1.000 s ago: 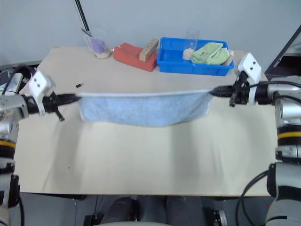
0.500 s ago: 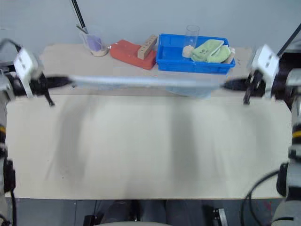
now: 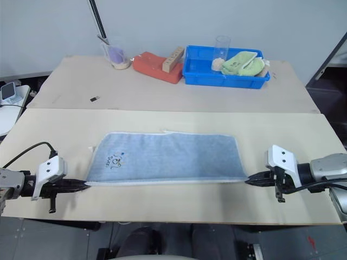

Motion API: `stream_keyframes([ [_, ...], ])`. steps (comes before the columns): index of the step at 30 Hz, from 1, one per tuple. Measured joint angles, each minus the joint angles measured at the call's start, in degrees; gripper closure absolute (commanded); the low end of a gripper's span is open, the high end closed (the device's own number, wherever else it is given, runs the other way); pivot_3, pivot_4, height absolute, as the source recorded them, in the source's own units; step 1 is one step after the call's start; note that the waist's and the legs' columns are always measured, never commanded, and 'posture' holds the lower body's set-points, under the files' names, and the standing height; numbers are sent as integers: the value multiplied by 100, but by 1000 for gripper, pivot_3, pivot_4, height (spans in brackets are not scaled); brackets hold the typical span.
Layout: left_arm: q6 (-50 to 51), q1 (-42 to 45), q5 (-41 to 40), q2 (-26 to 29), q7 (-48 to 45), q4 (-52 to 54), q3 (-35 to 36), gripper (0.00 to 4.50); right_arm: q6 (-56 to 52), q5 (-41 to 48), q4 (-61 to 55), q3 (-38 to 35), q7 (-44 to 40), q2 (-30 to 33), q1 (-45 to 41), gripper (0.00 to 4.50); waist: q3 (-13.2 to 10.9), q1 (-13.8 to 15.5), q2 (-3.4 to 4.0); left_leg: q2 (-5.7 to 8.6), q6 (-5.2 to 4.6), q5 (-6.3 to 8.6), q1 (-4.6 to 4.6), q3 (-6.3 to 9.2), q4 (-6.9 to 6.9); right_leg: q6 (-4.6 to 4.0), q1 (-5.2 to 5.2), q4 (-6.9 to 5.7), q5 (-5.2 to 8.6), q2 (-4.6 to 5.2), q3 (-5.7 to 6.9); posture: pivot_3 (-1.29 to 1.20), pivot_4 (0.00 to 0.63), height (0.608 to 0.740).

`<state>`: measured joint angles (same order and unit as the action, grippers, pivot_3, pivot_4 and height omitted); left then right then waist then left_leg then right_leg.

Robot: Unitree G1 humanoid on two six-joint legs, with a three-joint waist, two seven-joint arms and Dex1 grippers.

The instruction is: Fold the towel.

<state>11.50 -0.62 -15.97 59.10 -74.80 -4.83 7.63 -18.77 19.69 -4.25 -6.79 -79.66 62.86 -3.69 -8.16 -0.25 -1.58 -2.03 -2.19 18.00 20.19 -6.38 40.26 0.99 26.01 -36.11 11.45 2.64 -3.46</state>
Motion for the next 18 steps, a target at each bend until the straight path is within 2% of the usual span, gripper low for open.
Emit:
stream_keyframes([
  [5,190,1450,-15,-60,-24,-763,-174,4500,-730,133,644,259,173,-149,-1263,4480,-1,-3,-5,7,1,-1,10,-9,-3,-21,10,7,-46,-13,0,0,150,717],
  [10,268,2744,249,-325,-140,-1873,-712,4500,-1257,25,1566,749,355,-468,-2419,4480,0,-33,-5,12,0,0,23,-11,-8,-23,14,15,-44,-15,0,0,150,717],
  [18,-36,4091,764,-1039,96,-3544,-1043,4500,-1387,-596,3013,1277,661,-976,-3639,4480,0,-59,-5,15,-1,0,38,-7,-5,-22,19,21,-45,-14,0,0,150,717],
])
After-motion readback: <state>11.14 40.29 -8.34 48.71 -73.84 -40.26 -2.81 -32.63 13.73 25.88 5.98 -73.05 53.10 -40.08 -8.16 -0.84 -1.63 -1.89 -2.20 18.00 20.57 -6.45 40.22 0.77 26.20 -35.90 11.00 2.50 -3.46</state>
